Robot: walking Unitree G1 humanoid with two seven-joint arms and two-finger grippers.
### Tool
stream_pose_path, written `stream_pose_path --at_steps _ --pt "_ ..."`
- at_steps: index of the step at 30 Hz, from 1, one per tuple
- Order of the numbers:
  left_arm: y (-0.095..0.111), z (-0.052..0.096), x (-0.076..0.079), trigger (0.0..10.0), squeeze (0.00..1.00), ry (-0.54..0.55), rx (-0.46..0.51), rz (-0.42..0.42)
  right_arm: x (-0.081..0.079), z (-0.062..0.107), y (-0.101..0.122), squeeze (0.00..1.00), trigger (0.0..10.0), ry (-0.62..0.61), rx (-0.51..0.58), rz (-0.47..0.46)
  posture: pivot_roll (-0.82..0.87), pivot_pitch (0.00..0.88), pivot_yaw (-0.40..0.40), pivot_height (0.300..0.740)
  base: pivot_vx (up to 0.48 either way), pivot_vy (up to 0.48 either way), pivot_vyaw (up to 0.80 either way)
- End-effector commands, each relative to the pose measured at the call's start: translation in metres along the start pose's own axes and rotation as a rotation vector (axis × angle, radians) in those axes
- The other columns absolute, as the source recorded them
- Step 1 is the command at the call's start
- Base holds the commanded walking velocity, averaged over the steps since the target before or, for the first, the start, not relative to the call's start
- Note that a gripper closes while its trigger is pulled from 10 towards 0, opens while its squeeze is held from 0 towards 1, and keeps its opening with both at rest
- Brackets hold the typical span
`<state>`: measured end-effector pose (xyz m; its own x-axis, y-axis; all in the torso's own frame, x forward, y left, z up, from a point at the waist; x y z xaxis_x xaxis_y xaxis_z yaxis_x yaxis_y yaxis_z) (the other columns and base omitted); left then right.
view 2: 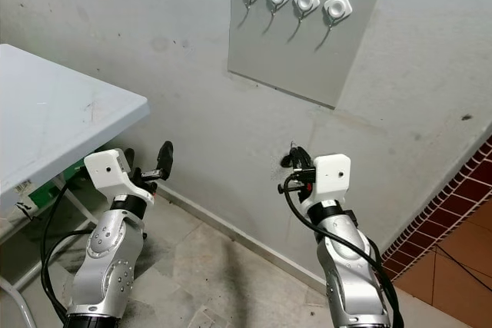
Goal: Hang keys on a hook
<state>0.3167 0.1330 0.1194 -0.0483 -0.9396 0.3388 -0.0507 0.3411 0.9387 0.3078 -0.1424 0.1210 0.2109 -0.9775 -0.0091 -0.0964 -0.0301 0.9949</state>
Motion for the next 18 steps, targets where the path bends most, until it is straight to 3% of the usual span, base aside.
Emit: stream_pose_path --at_steps 1,18 --pt "-0.0037 -0.0014 0.0088 10.0 0.00 -0.001 -0.013 0.042 0.0021 -0.0017 0.0063 0.00 10.0 -0.001 0.018 0.013 -0.06 0.000 -0.084 0.740 0.000 0.315 0.00" --pt "-0.0053 0.0000 0.0071 10.0 0.00 0.007 -0.023 0.050 -0.0017 -0.0016 0.0059 0.00 10.0 0.019 0.019 0.014 -0.05 0.000 -0.087 0.740 0.000 0.365 0.00"
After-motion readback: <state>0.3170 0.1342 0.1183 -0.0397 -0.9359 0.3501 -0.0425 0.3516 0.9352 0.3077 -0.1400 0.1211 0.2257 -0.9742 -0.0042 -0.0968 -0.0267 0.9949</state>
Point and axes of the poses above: a point about 5 cm out from each wrist's last joint towards the gripper, its own z axis pointing back from the gripper into the wrist, its own y axis along the axis of the wrist's last joint, x = y × z, the point moved 3 cm from there along -z, pointing out of the wrist towards the gripper, and after that the axes turned 2 degrees about z, right-handed, at the moved point
